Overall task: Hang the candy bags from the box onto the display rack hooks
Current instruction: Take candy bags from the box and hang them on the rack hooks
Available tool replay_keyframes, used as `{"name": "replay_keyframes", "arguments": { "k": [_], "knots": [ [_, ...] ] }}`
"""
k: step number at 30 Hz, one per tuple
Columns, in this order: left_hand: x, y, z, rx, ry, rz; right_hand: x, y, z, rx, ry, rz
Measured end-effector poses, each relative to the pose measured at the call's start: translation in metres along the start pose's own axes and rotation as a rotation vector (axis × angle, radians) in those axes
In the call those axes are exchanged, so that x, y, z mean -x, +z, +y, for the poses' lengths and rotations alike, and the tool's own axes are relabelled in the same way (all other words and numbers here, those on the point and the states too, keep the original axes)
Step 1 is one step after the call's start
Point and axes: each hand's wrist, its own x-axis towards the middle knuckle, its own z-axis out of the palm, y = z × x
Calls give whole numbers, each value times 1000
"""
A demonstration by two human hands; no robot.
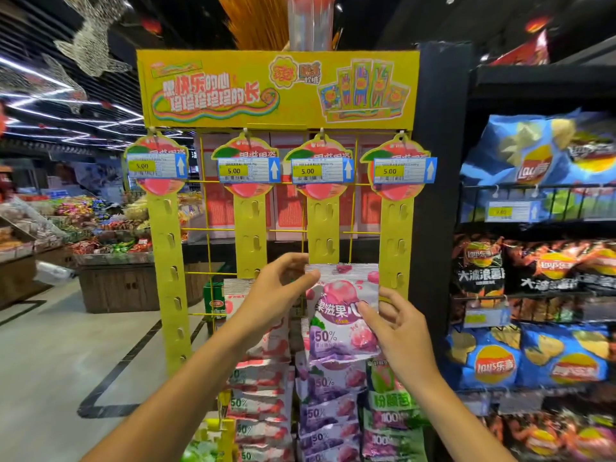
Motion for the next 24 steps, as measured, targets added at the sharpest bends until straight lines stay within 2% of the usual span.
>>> {"name": "replay_keyframes", "arguments": {
  "k": [7, 16, 24],
  "knots": [
    [-3, 2, -3, 44, 12, -47, -13, 5, -7, -19, 20, -40],
    [-4, -8, -14, -10, 89, -96, -7, 6, 9, 9, 83, -104],
    [-5, -15, -21, 3, 157, -152, 4, 18, 9, 52, 107, -59]
  ]
}}
